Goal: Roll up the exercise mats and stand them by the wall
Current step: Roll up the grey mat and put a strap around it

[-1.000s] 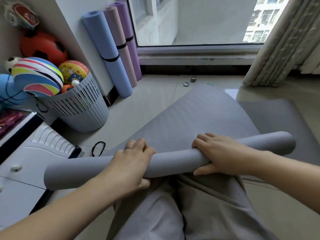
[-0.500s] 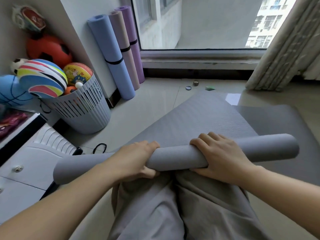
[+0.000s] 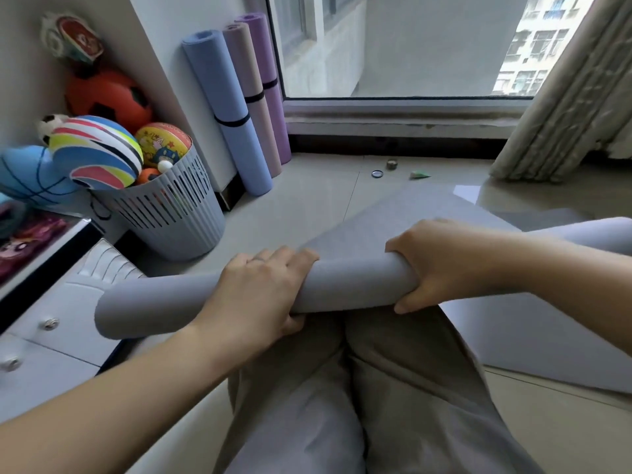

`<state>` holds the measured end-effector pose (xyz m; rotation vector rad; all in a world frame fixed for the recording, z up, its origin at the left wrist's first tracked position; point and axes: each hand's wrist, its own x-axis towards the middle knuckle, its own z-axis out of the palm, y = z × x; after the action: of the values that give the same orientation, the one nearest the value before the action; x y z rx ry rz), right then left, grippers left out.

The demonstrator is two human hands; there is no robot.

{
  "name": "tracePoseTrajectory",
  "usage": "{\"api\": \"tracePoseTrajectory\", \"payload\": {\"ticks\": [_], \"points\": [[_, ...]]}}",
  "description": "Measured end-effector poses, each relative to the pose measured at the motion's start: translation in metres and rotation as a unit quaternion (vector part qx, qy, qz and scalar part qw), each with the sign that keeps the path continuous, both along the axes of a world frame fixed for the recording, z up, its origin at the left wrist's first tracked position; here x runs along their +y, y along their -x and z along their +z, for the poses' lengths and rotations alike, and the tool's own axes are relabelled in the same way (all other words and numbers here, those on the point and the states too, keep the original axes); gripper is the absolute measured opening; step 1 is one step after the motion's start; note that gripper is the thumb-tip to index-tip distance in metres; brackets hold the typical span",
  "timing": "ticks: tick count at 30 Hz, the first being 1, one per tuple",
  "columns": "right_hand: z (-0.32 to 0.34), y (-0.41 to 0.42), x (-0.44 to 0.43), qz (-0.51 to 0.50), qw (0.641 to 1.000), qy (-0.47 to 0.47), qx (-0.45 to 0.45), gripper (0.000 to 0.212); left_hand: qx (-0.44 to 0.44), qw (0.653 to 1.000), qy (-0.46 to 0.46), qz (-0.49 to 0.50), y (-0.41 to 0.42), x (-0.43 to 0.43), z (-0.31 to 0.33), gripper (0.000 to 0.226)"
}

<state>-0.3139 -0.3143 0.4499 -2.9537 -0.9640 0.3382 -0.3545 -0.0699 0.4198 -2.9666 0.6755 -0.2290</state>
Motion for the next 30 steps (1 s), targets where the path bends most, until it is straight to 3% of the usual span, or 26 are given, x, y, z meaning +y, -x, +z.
{"api": "tracePoseTrajectory", "payload": {"ticks": [5, 9, 11, 13, 16, 18, 20, 23, 26, 28, 30], "points": [[-0.042, 0.034, 0.0, -0.011, 0.997, -0.002, 0.079, 0.048, 0.108, 0.993, -0.054, -0.016, 0.022, -0.005, -0.021, 0.065], [-0.052, 0.033, 0.001, -0.026, 0.992, -0.001, 0.125, 0.05, 0.184, 0.982, -0.044, -0.01, 0.018, -0.003, -0.032, 0.057], [-0.052, 0.036, 0.0, -0.021, 0.996, 0.01, 0.08, 0.064, 0.244, 0.97, -0.014, -0.011, 0.011, 0.0, -0.028, 0.053], [-0.058, 0.045, 0.0, 0.003, 0.999, 0.013, -0.038, 0.077, 0.309, 0.951, 0.023, -0.012, 0.003, 0.002, -0.021, 0.049], [-0.071, 0.054, 0.003, 0.022, 0.995, 0.012, -0.097, 0.075, 0.382, 0.922, 0.069, -0.008, -0.005, 0.005, -0.016, 0.043], [-0.071, 0.048, 0.004, 0.006, 0.996, -0.005, -0.085, 0.065, 0.365, 0.929, 0.057, -0.015, -0.01, 0.004, -0.017, 0.045], [-0.065, 0.039, 0.006, -0.01, 0.999, -0.008, -0.043, 0.059, 0.293, 0.956, 0.022, -0.014, -0.01, 0.0, -0.02, 0.056], [-0.058, 0.022, 0.008, -0.03, 0.996, -0.019, 0.086, 0.061, 0.115, 0.992, -0.046, -0.024, 0.005, -0.009, -0.033, 0.076], [-0.05, 0.004, 0.01, -0.043, 0.979, -0.012, 0.198, 0.063, 0.044, 0.999, -0.009, -0.029, 0.01, -0.011, -0.053, 0.094], [-0.046, 0.001, 0.012, -0.045, 0.982, 0.007, 0.186, 0.064, 0.069, 0.998, 0.002, -0.012, 0.005, -0.012, -0.051, 0.088], [-0.052, 0.012, 0.012, -0.042, 0.997, 0.028, 0.066, 0.069, 0.085, 0.996, -0.017, 0.001, 0.0, -0.014, -0.044, 0.077]]}}
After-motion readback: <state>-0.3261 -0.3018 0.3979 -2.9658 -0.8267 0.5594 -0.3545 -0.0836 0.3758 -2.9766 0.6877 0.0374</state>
